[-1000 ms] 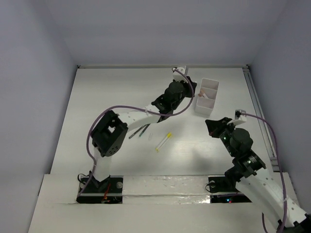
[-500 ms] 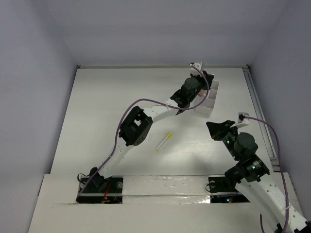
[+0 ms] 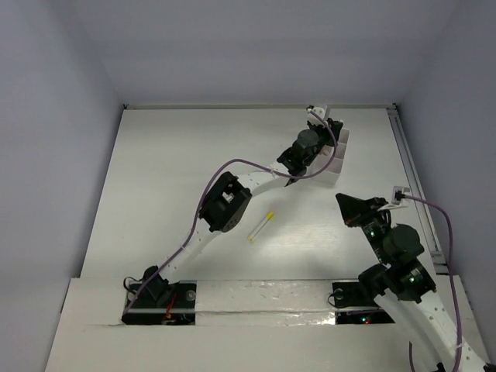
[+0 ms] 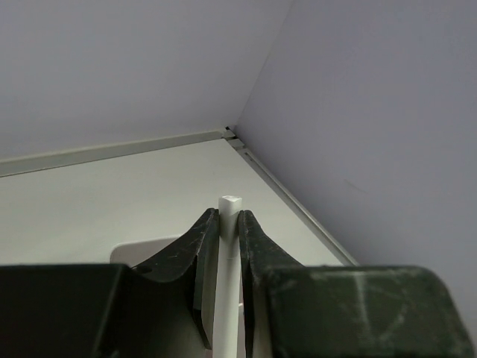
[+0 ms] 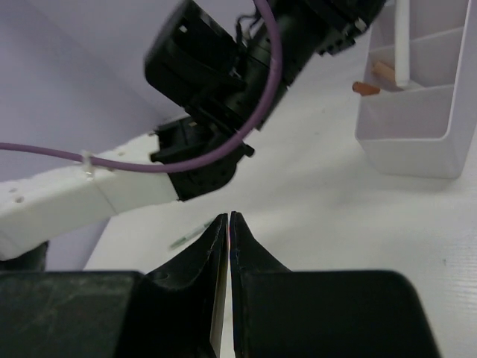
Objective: Sort the stationery into containers
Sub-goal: Place the pen in the storage box.
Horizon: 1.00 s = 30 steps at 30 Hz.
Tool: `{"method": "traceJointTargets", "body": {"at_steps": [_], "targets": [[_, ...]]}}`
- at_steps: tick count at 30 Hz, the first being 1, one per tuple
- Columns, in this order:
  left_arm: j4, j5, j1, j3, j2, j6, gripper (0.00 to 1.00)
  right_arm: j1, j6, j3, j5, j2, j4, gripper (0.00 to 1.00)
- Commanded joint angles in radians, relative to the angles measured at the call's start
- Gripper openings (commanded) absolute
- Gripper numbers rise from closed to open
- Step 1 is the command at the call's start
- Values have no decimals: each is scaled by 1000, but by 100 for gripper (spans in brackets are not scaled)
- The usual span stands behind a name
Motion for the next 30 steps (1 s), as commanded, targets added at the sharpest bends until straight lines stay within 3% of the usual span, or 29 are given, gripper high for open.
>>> {"method": "traceJointTargets", "body": {"at_steps": [1, 7, 14, 17, 18, 20, 26, 30], "targets": [[77, -18, 4, 66, 5, 27, 0, 9, 5, 36, 14, -71, 26, 10], [77, -9, 22, 81, 37, -22, 0, 9, -41, 134, -10, -170, 24, 11], [91, 8, 22, 52, 39, -25, 1, 9, -38, 106, -31, -106, 30, 12], [139, 0, 22, -32, 11, -33, 24, 9, -27, 97, -47, -78, 33, 14], [148, -1, 22, -48, -3, -36, 40, 9, -27, 97, -47, -71, 32, 15], [150, -1, 22, -60, -13, -34, 51, 9, -28, 90, -44, -74, 36, 15], [179, 6, 22, -143, -102, -18, 61, 9, -33, 93, -25, -72, 4, 16], [237, 5, 22, -264, -246, -10, 64, 9, -34, 102, -13, -23, -33, 16]]}}
